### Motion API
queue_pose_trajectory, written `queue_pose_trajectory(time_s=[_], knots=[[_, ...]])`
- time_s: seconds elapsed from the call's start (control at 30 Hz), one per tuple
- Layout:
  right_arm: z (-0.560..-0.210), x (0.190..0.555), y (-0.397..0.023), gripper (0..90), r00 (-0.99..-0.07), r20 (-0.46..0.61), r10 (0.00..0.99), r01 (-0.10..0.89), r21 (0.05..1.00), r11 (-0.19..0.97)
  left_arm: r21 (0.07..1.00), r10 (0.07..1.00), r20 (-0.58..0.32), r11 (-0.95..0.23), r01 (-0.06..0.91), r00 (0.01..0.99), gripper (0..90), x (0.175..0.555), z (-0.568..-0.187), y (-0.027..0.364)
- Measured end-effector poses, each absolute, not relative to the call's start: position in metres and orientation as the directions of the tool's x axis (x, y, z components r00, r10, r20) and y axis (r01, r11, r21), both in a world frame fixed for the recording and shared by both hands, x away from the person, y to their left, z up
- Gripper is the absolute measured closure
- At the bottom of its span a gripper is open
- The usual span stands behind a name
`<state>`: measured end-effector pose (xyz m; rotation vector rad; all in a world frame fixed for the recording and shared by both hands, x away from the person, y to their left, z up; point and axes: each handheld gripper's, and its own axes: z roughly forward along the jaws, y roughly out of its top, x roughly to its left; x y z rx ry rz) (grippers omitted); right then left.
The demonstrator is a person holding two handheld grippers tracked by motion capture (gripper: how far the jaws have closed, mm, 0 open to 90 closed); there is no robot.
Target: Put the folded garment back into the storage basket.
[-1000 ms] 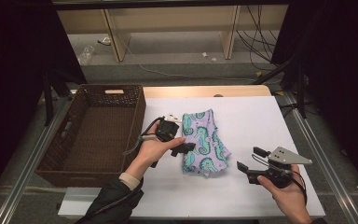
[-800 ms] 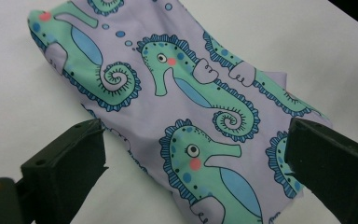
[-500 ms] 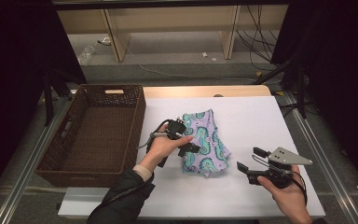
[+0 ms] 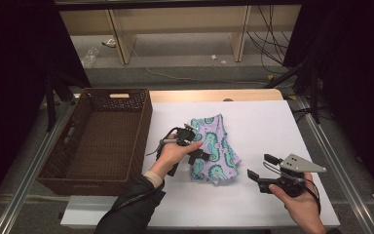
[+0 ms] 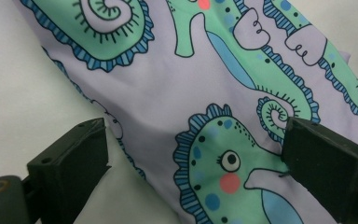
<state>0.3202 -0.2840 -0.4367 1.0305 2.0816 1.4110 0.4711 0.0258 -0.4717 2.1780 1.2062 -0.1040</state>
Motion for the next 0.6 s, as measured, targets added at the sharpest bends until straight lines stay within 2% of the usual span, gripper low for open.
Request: queue_pose_trajectory(time_s=[0.2, 0.6], knots=[[-0.4367, 0.3202, -0.2848, 15.8, -0.639, 0.062, 0.767, 0.340, 0.917, 0.209, 0.482, 0.732, -0.407, -0.336, 0.809, 0.546, 7.2, 0.4742, -0.4748, 0.0240], [-0.4366, 0.3203, -0.2845, 15.8, -0.641, 0.065, 0.765, 0.336, 0.919, 0.204, 0.468, 0.735, -0.451, -0.288, 0.836, 0.506, 15.9, 0.4794, -0.4739, 0.0173]])
